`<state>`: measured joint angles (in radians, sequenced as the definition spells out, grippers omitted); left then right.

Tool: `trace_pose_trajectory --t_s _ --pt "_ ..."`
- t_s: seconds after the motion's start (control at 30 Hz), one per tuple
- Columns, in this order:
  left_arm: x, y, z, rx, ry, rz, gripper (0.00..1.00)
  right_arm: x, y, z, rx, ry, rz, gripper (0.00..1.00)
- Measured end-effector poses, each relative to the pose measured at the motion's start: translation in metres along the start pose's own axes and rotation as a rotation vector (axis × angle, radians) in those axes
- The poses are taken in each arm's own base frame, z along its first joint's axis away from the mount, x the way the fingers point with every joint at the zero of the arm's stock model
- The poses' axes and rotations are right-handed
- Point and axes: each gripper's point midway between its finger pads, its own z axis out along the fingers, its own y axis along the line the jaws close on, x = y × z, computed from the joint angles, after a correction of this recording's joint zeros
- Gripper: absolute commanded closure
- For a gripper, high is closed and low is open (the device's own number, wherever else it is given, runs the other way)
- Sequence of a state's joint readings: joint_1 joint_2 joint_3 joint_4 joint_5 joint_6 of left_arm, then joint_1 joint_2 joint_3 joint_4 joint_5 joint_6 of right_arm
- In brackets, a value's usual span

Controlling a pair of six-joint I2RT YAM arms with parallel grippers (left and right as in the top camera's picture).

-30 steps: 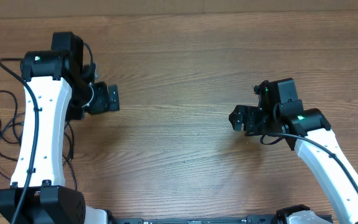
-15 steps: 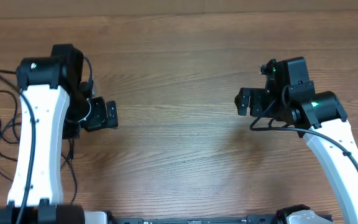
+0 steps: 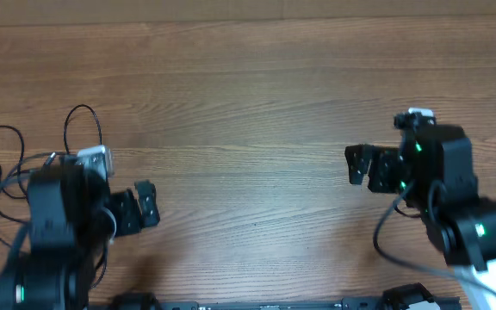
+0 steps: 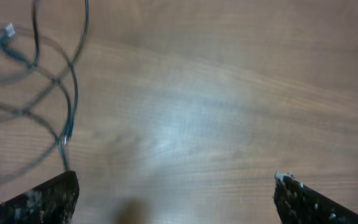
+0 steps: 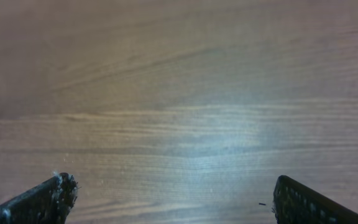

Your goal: Untangle cables

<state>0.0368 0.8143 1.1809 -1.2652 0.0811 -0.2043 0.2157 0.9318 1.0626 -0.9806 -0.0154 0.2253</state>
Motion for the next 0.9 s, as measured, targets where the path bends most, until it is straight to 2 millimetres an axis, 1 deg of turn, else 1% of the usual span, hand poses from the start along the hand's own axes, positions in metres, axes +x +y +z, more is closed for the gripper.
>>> trace_pose_trajectory --t_s 0.1,0.2,0.27,0.33,0.5,0.7,0.9 --pt "0.006 0.001 -0.014 0.020 -0.110 0.006 0.01 0.010 -0.003 -0.014 -0.016 -0.071 -0.005 0.00" --pt "0.013 0.001 -0.024 0.033 -0.174 0.007 0.00 0.020 -0.008 -0.028 -0.018 -0.120 -0.008 0.00" --pt "0.010 0.000 -0.027 0.040 -0.203 0.000 0.00 0.023 -0.010 -0.039 -0.022 -0.154 -0.009 0.00" --pt "0.007 0.000 -0.027 0.044 -0.215 -0.011 0.00 0.025 -0.010 -0.044 -0.024 -0.163 -0.011 0.00" --pt "0.011 0.001 -0.025 0.041 -0.197 -0.017 0.01 0.027 -0.011 -0.043 -0.022 -0.156 -0.013 0.00" --pt "0.020 0.003 -0.022 0.032 -0.158 -0.020 0.00 0.027 -0.011 -0.043 -0.021 -0.156 -0.013 0.00" --pt "0.021 0.003 -0.022 0.031 -0.155 -0.021 0.01 0.027 -0.011 -0.043 -0.021 -0.155 -0.013 0.00"
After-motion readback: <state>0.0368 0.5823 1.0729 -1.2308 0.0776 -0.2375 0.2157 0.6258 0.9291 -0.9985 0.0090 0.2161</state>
